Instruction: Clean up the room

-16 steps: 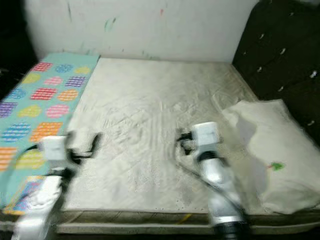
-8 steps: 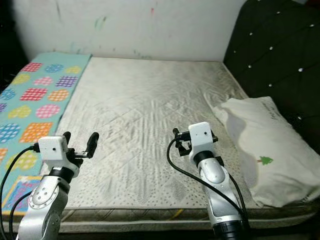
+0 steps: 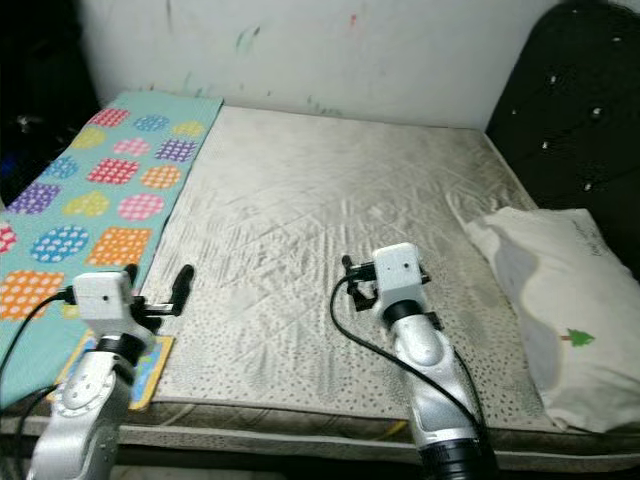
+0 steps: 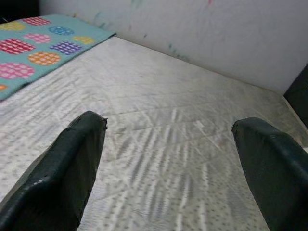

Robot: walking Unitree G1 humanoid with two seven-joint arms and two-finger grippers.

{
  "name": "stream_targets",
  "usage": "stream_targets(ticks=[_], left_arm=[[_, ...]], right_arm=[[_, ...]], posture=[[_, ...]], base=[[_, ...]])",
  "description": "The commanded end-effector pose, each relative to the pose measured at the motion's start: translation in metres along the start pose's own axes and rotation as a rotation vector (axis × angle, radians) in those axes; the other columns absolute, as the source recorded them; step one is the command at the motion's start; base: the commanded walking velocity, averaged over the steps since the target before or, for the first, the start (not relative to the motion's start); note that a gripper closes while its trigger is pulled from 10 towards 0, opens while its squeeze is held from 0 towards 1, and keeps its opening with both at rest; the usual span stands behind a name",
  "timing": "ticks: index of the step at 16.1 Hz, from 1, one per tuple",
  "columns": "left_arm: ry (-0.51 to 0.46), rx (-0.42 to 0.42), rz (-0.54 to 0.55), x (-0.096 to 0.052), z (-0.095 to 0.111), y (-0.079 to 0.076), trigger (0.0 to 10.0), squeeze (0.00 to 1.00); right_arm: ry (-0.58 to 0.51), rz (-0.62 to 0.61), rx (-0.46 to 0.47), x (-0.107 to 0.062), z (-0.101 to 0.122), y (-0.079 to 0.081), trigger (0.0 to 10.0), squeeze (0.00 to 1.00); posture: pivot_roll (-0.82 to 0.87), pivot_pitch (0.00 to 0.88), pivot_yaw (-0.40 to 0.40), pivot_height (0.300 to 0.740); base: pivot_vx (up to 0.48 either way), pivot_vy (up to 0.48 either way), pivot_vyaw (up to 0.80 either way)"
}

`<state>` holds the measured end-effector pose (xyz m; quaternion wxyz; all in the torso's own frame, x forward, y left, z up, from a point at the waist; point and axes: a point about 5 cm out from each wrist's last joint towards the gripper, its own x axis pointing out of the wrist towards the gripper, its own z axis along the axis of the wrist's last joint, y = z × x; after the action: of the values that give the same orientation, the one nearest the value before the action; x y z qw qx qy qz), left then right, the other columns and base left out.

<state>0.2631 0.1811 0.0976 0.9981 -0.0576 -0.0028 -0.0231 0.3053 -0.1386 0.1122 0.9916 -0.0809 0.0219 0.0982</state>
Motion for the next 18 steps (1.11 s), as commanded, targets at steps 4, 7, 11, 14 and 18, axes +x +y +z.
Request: stream_targets(ticks=[4, 7, 11, 14, 18], left_arm=[[0.001, -0.009, -0.011, 0.0024, 0.0012, -0.0041, 10.0, 0.0], [0.0, -0.01, -0.008, 0.0037, 0.0013, -0.0035, 10.0, 0.0], [-0.001, -0.009, -0.005, 0.0043, 0.0015, -0.0034, 10.0, 0.0], [-0.011, 0.002, -0.01, 0.0049, 0.0025, -0.004, 10.0, 0.0], [-0.029, -0.012, -0.044, 0.0047, 0.0048, -0.0086, 10.0, 0.0]], right_arm=[[0.006, -0.015, -0.001, -0.0005, -0.0007, -0.0071, 10.0, 0.0], [0.009, -0.018, 0.0, 0.0004, -0.0008, -0.0072, 10.0, 0.0], [0.01, -0.016, -0.001, 0.0011, -0.0008, -0.0074, 10.0, 0.0], [0.013, -0.014, -0.003, 0.0014, -0.0013, -0.0073, 10.0, 0.0], [0.016, -0.011, -0.008, 0.0014, -0.0016, -0.0074, 10.0, 0.0]], posture=[[-0.09, 0.0, -0.051, 0.74], [-0.09, 0.0, -0.051, 0.74], [-0.09, 0.0, -0.052, 0.74], [-0.09, 0.0, -0.051, 0.74], [-0.1, 0.0, -0.052, 0.74]], base=[[0.0, 0.48, 0.0], [0.0, 0.48, 0.0], [0.0, 0.48, 0.0], [0.0, 0.16, 0.0], [0.0, 0.0, 0.0]])
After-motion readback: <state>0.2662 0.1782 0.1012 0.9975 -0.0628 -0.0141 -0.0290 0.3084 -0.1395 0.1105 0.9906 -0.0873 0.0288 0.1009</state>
